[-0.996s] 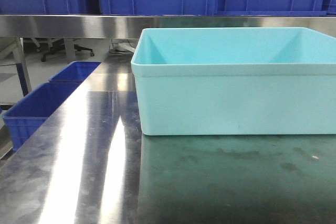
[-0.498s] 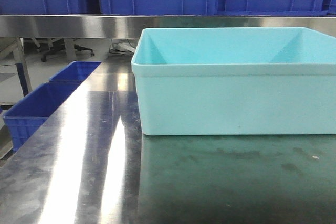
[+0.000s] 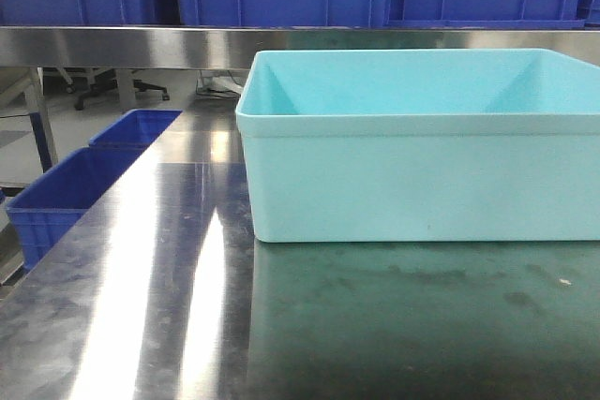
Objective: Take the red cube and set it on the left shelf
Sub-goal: 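Hold the red cube in the right gripper, raised clear of the bin, then drive the base away from the table holding the red cube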
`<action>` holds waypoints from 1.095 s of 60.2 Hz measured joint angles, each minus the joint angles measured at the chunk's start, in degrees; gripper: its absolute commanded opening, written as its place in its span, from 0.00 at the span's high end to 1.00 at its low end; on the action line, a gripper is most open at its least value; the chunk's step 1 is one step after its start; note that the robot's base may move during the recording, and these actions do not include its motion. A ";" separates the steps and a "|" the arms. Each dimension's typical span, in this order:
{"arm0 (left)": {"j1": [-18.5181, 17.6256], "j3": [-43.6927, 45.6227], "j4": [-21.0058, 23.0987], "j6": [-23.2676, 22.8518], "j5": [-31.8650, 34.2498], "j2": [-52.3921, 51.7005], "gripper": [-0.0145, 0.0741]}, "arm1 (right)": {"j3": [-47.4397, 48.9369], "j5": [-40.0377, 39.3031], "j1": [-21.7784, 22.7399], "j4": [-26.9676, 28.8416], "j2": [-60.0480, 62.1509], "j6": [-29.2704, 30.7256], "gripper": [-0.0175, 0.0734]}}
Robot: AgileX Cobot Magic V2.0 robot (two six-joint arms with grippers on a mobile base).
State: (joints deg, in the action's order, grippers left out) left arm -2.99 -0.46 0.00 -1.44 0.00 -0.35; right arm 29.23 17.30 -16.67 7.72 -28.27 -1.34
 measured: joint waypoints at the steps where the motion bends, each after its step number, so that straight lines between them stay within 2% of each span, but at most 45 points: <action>1: 0.00 0.00 0.00 0.00 0.00 0.00 0.72 | 0.00 0.00 0.00 0.00 0.00 0.00 0.75; 66: 0.00 0.00 0.00 0.00 0.00 0.00 0.72 | 0.00 0.00 0.00 0.00 0.00 0.00 0.75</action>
State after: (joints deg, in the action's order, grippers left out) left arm -2.99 -0.46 0.00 -1.44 0.00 -0.35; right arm 29.23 17.30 -16.67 7.72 -28.27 -1.34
